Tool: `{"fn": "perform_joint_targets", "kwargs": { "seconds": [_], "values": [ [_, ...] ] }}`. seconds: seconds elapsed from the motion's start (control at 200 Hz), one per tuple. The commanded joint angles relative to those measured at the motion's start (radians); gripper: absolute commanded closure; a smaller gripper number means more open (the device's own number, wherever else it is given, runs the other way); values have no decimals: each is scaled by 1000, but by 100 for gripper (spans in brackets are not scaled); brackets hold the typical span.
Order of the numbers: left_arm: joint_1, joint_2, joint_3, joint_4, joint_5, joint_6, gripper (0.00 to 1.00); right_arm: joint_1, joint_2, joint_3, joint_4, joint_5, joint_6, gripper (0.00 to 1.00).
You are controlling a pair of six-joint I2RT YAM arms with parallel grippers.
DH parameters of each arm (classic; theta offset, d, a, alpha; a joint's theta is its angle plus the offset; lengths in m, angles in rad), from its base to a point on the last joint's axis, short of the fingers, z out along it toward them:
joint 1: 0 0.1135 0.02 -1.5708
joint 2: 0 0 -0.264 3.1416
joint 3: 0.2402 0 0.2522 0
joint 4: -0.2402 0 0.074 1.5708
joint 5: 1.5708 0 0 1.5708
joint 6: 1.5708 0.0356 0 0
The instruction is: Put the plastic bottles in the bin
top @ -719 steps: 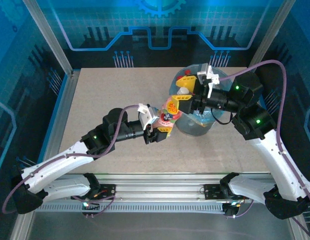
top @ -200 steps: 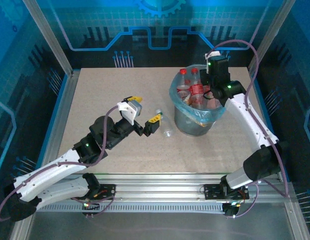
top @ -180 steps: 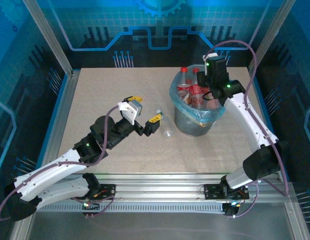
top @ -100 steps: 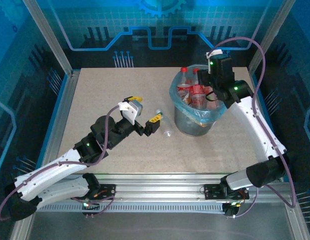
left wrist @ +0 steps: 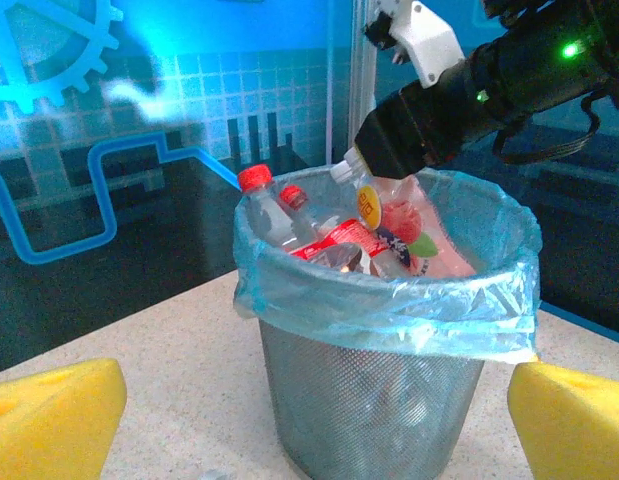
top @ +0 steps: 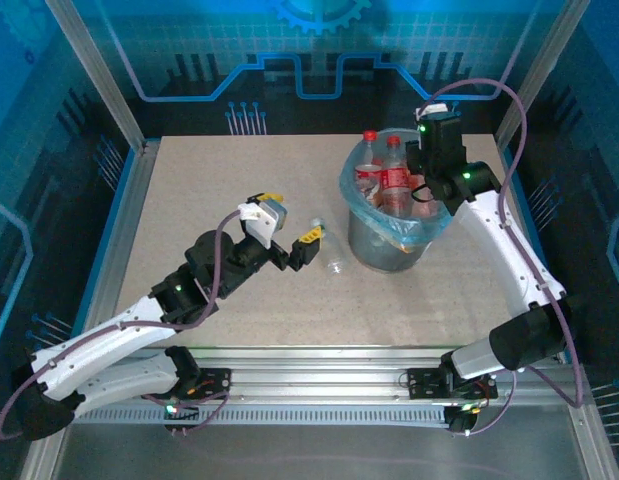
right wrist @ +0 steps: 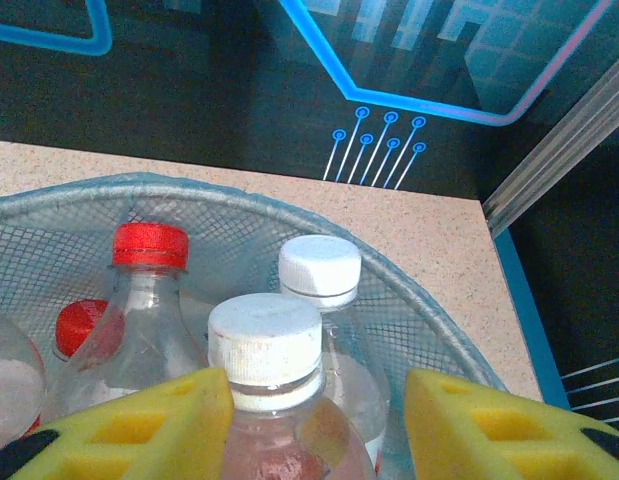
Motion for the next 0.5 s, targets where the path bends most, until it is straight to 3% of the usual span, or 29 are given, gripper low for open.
{"fn": "perform_joint_targets", "kwargs": {
  "seconds": [0.0, 0.215, 0.37, 0.495],
  "values": [
    [7, 23, 40, -42, -61, -28, 1, -32, 17, -16, -92, 7, 16, 49],
    [29, 162, 121, -209, -182, -186, 1, -12, -37, 75, -127, -54, 42, 26],
    [63, 319, 195, -385, -231, -432, 1, 27, -144, 60, -94, -61, 66, 22],
    [85, 512, 305, -555, -178, -598, 1, 57, -230, 13, -54, -54, 74, 21]
  ]
}}
